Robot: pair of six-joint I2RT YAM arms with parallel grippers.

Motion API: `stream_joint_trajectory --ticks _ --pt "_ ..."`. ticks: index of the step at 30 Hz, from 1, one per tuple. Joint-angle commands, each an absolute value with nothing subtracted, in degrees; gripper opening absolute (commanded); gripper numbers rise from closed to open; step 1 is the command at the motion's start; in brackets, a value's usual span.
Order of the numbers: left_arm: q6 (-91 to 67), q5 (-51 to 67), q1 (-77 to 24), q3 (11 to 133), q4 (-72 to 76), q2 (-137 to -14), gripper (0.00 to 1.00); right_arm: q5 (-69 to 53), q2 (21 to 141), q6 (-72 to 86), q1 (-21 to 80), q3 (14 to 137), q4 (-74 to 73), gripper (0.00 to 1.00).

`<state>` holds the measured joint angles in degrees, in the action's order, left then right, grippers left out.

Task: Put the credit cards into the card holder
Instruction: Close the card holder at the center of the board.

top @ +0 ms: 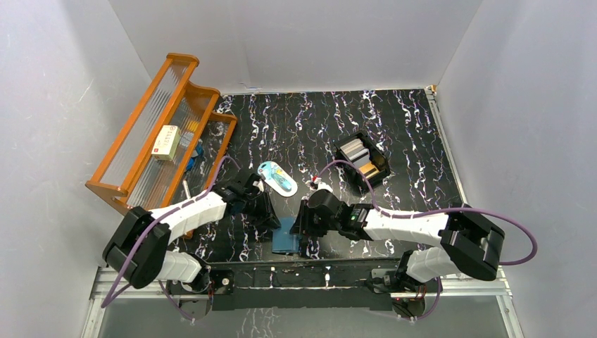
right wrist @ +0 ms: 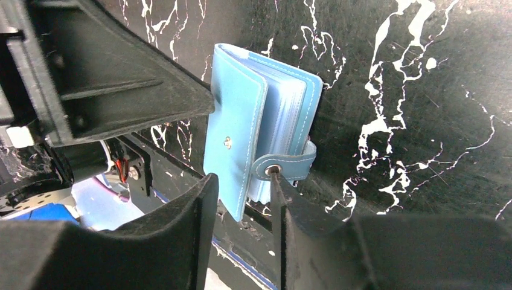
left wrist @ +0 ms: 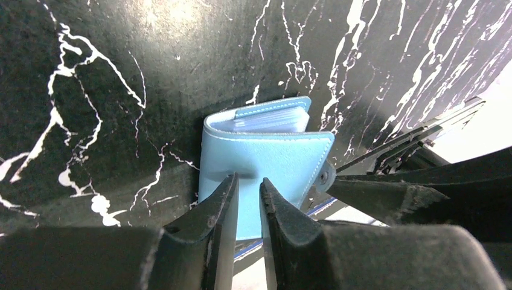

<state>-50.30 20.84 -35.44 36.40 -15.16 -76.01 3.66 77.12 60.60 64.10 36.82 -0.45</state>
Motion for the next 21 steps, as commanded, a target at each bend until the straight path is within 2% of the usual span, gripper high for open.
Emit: stream_joint_trajectory --ticks 1,4,16,21 --pt "-48.9 23.8 -35.6 37.0 -11.8 -79.2 0.18 6.0 75.0 59.5 63.8 37.7 -1.6 0.48" --pt "-49.0 24.6 -35.6 36.8 -10.1 -81.1 0.18 8.4 74.0 59.6 63.7 37.6 -4.2 0.49" --pt "-49.4 23.1 -35.6 35.8 -10.4 -82.9 0.18 6.2 74.9 60.7 62.4 35.2 -0.3 0.40" --pt "-50.1 22.6 -35.6 35.0 -10.5 -82.0 0.20 5.1 74.8 61.5 62.1 34.0 3.2 0.39"
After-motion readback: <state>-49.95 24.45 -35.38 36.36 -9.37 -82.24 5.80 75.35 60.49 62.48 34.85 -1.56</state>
